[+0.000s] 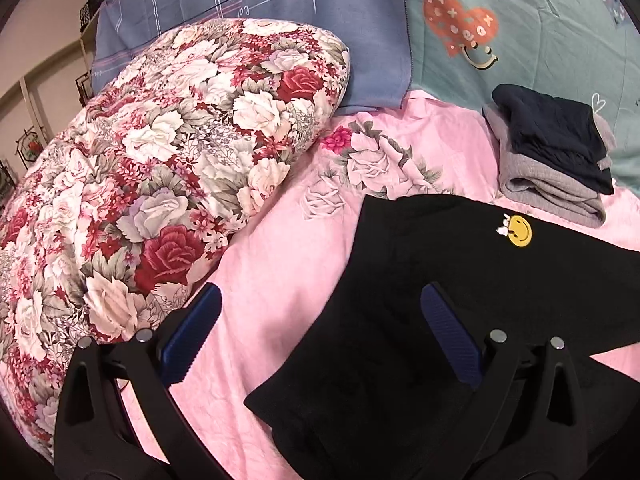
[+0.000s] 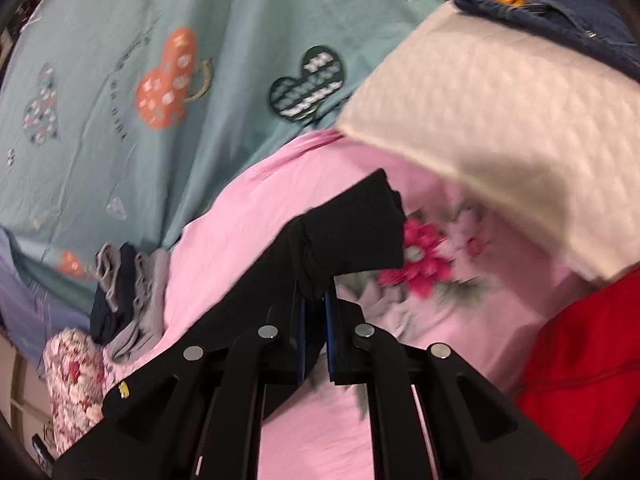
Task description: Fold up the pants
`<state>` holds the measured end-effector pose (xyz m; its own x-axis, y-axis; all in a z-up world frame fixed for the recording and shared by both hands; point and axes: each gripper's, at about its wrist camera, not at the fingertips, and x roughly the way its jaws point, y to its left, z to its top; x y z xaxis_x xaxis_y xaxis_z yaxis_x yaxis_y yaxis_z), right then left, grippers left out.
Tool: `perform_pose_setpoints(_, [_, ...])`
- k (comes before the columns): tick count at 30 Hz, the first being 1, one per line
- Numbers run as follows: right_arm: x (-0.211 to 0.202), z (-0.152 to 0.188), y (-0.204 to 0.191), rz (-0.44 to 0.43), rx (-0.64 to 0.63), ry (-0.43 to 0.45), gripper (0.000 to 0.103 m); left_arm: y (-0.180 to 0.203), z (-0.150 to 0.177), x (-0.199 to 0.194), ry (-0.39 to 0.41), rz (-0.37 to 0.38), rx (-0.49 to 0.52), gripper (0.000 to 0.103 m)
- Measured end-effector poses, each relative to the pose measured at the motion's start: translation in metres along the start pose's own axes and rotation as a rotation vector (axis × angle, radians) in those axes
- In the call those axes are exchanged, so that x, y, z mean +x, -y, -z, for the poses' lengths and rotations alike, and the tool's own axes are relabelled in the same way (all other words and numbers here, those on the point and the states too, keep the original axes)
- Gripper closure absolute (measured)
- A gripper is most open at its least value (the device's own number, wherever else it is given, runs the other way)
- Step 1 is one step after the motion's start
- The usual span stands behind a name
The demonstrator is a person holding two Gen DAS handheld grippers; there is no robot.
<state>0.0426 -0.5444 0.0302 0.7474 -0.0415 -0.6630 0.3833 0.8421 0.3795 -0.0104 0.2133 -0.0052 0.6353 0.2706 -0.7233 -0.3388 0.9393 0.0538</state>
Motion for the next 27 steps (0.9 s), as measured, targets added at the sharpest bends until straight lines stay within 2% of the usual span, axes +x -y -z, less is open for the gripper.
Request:
perform_pose_setpoints(1, [0.01,0.003,0.001,0.084,-0.04,-0.051,0.083,0.0,0.001,0.001,-0.008,0.005,0.001,0.002])
perform_pose_setpoints(2, [0.016,0.009,0.002,0.185,-0.08,-0.078,0.066,0.001,0.004,0.003,-0.024,0.015,0.009,0.002])
perform_pose_setpoints(3, [0.017,0.013,0.002,0.254,-0.112,-0.094,0.061,0.002,0.007,0.004,-0.038,0.023,0.021,0.002])
perform_pose_setpoints(4, [0.016,0.017,0.004,0.272,-0.131,-0.106,0.06,0.003,0.011,0.004,-0.055,0.027,0.038,0.002])
perform_pose_setpoints(7, [-0.026,0.043,0.024,0.205,-0.099,-0.11,0.059,-0.003,0.028,0.004,-0.101,0.03,0.07,0.002])
perform_pose_setpoints(9, [-0.055,0.069,0.032,0.173,-0.104,-0.123,0.059,-0.019,0.044,0.002,-0.147,0.072,0.051,0.002])
perform_pose_setpoints(12, [-0.114,0.127,0.052,0.153,-0.109,-0.151,0.059,-0.043,0.067,-0.004,-0.201,0.151,-0.002,0.002])
perform_pose_setpoints(17, [-0.172,0.201,0.092,0.151,0.044,-0.179,0.059,-0.062,0.098,-0.005,-0.272,0.215,-0.031,0.002])
perform_pose_setpoints(20, [-0.177,0.21,0.102,0.123,0.084,-0.154,0.059,-0.062,0.105,-0.002,-0.296,0.24,-0.048,0.002])
perform_pose_setpoints(24, [-0.159,0.204,0.099,0.034,0.133,-0.15,0.059,-0.066,0.115,0.001,-0.332,0.299,-0.1,0.002])
perform_pose_setpoints(27, [-0.147,0.206,0.094,0.03,0.132,-0.15,0.058,-0.07,0.125,0.004,-0.35,0.316,-0.131,0.002])
